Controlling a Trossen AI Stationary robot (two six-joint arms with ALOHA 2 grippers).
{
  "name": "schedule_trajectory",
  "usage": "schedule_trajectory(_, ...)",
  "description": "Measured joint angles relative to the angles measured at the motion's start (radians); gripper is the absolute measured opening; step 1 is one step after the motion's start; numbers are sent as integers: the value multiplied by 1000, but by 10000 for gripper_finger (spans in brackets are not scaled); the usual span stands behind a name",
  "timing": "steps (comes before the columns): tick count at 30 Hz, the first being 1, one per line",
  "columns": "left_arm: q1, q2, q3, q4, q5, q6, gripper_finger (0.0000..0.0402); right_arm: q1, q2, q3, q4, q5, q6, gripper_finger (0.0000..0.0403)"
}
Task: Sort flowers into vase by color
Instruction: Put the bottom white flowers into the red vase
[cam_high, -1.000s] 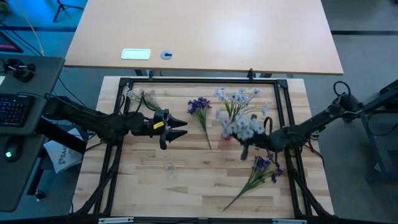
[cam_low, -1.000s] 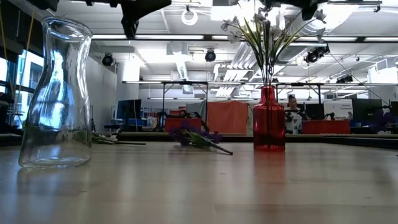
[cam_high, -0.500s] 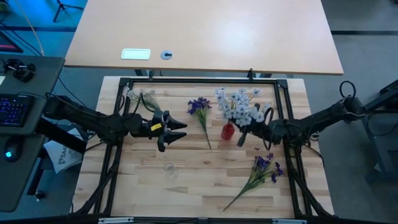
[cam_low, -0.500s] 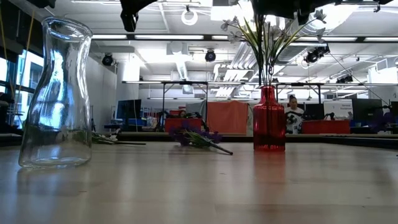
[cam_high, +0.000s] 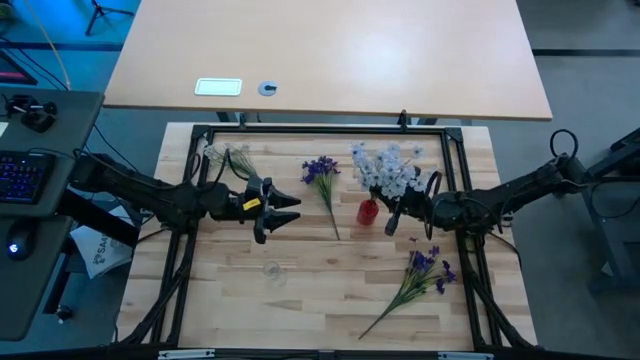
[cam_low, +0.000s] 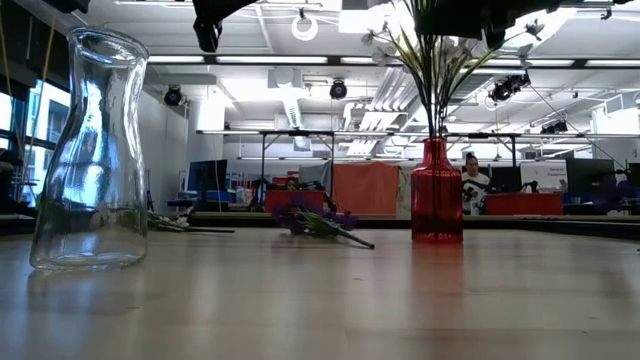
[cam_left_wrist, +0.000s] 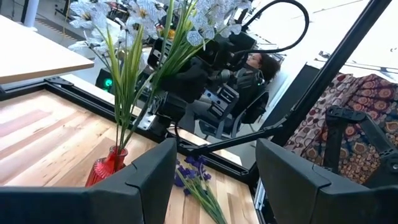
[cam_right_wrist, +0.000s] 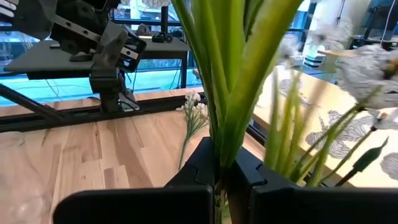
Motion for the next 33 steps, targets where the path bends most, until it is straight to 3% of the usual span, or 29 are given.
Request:
schedule_trajectory(9,0,0,0,-26,0,1,207,-10,0,0,-113,-4,106,5)
schedule_trajectory(23,0,0,0,-25,0,8,207,-13,-3,0,-132,-28,189,44)
schedule_trajectory(27,0,0,0,-25,0,9,207,-13,-27,0,-176,-46,231,73)
schedule_trajectory(33,1,0,0,-25,0,10,207,-13,-102,0,-305,-52,302,150)
